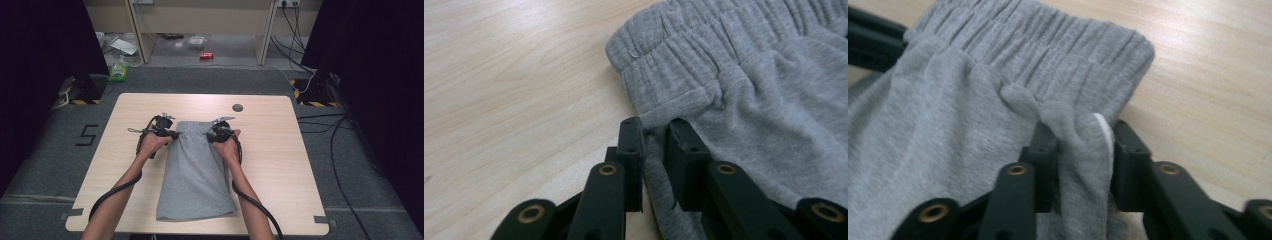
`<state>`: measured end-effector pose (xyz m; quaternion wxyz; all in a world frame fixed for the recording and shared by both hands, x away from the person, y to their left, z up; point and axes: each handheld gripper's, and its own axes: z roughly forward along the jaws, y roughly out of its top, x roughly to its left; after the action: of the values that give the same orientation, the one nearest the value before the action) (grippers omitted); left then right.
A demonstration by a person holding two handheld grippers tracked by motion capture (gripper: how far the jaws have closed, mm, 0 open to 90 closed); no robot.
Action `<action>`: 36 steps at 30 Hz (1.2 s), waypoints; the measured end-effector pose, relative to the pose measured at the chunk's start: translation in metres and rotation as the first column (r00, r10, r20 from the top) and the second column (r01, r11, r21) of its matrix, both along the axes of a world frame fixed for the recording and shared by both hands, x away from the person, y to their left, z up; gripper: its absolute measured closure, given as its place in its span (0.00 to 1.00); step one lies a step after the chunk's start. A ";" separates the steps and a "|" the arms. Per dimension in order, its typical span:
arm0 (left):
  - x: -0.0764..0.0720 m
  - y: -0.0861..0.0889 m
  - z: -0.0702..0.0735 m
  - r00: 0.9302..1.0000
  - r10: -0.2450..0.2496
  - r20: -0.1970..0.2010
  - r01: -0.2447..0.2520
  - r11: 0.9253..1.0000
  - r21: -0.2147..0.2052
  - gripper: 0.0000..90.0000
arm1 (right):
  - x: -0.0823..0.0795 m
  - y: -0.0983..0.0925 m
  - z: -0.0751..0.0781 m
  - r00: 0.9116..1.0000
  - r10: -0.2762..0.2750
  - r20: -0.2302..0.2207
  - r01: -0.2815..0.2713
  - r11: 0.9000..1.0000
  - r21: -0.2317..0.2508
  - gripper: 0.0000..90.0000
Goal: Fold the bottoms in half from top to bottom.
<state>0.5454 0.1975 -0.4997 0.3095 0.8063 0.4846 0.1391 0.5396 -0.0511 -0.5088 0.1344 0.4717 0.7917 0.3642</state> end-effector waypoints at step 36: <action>-0.012 0.016 0.094 0.985 -0.070 0.160 0.102 0.975 -0.200 0.97 | -0.005 -0.025 0.082 0.979 0.038 0.200 -0.078 0.977 0.197 0.93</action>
<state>0.5335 0.2136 -0.4054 0.4335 0.7769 0.4361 0.1356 0.5346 -0.0763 -0.4263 0.1512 0.4215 0.7467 0.4918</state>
